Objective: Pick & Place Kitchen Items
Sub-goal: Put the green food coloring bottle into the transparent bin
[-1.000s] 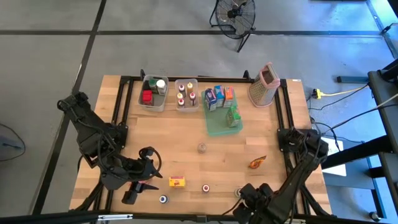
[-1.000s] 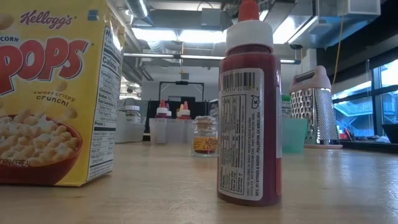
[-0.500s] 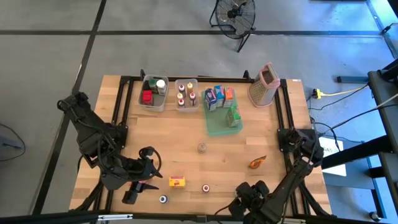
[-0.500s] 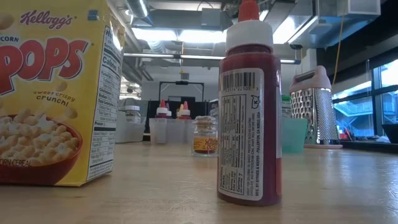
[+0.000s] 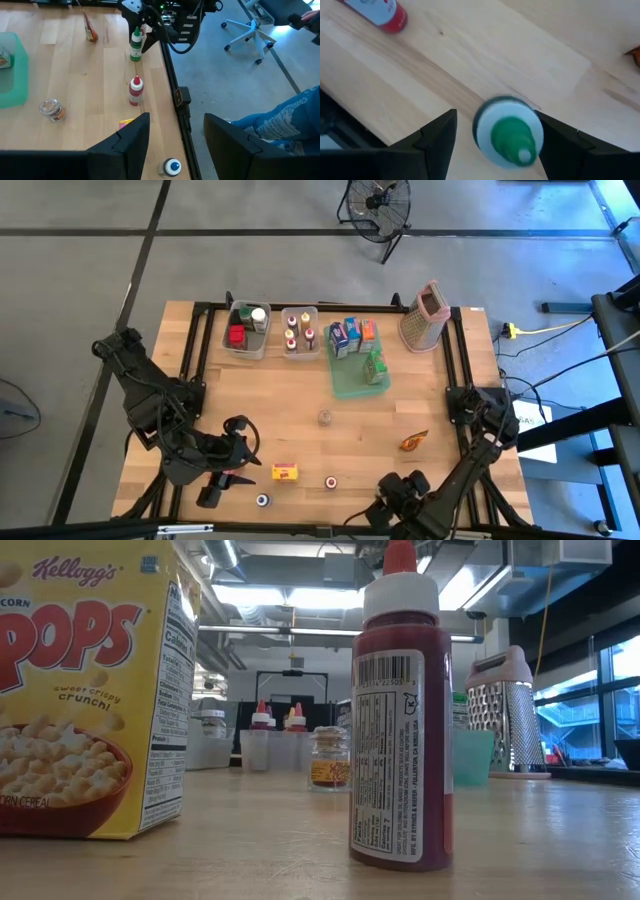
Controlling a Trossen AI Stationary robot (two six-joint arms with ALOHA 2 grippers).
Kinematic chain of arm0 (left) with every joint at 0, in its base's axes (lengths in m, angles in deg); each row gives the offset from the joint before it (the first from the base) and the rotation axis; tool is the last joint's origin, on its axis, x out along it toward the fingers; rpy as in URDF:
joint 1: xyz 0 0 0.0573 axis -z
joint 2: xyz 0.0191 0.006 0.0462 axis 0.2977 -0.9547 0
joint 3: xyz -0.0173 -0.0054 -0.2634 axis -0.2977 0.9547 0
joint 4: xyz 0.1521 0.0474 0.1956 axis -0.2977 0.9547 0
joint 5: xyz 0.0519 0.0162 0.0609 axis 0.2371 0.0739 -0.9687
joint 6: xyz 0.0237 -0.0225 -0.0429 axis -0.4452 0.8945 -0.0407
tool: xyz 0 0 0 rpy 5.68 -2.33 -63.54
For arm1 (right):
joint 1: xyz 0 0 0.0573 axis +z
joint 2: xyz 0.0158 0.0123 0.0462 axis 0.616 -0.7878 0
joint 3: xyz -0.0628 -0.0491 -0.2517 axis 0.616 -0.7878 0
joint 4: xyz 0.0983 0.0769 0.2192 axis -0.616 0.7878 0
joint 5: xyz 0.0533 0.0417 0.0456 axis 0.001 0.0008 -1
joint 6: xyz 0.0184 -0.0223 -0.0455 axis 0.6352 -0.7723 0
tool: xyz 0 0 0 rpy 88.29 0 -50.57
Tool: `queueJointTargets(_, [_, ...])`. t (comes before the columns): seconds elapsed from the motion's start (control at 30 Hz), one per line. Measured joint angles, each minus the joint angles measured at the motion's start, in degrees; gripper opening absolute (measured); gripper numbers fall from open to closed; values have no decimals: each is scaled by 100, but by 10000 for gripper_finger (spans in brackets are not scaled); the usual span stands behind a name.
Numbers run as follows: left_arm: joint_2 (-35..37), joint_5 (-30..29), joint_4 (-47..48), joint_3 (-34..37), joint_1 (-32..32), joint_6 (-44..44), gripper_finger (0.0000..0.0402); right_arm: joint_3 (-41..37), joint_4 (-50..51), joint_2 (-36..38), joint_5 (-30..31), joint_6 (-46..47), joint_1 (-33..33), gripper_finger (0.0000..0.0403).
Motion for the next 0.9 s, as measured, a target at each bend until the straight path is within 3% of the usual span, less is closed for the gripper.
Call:
queueJointTargets(0.33, [0,6,118,1,0,0,182,0,0,-54,-59,409,194,249])
queueJointTargets(0.57, [0,3,118,1,0,-15,182,0,-146,-255,363,517,219,249])
queueJointTargets(0.9, [0,3,120,1,0,-5,182,-11,-20,-404,374,618,213,247])
